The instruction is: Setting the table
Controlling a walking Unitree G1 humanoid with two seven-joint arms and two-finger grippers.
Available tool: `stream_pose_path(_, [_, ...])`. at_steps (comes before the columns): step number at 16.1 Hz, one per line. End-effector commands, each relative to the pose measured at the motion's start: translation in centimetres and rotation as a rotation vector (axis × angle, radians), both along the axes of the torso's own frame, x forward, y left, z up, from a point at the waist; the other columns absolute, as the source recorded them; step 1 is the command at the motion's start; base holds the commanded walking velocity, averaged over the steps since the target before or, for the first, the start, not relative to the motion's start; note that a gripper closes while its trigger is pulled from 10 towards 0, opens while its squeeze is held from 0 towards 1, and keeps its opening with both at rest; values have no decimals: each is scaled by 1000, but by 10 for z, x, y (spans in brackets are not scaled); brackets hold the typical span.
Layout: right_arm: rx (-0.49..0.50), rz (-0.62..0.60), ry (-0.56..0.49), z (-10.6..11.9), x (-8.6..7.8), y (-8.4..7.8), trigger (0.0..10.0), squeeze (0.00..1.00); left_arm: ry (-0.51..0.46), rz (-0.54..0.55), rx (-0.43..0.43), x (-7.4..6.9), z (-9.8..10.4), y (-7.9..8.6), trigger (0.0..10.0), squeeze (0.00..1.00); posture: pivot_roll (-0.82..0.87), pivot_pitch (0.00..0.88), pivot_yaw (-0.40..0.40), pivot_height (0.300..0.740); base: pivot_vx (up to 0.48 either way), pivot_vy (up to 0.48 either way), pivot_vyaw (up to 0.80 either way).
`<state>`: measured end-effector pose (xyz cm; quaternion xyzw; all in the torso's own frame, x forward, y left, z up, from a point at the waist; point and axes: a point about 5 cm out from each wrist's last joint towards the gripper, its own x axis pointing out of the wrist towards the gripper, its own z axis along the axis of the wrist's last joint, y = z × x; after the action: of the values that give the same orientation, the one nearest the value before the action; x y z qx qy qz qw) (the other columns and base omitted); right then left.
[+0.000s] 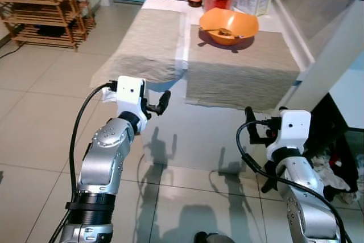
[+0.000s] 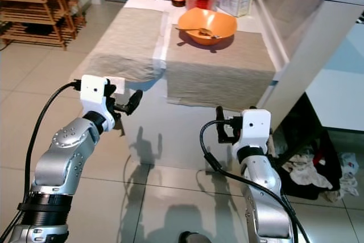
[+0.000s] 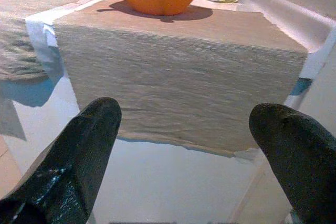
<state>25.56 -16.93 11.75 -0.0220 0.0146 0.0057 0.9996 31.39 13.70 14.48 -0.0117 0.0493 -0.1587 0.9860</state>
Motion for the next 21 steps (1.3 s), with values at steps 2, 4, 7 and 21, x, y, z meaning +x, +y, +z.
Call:
stream_pose_path(2, [-5, 6, -6, 1, 3, 1, 10000, 0, -12, 1, -6, 2, 2, 0, 10000, 1000, -34, 0, -32, 740, 0, -157, 0])
stream_pose_path(4, [-6, 8, -10, 1, 4, 2, 10000, 0, -19, -1, 1, 3, 3, -1, 10000, 1000, -36, 0, -29, 740, 0, -480, 0])
stream_pose_path(7, [-8, 7, -12, 1, 4, 2, 10000, 0, -20, -5, 3, 3, 3, -2, 10000, 1000, -38, 0, -26, 740, 0, -480, 0])
stream_pose_path(21, [-50, 40, -24, -1, 4, 5, 10000, 0, -35, 16, -19, 8, 10, -1, 10000, 0, -36, 0, -22, 740, 198, -107, 0])
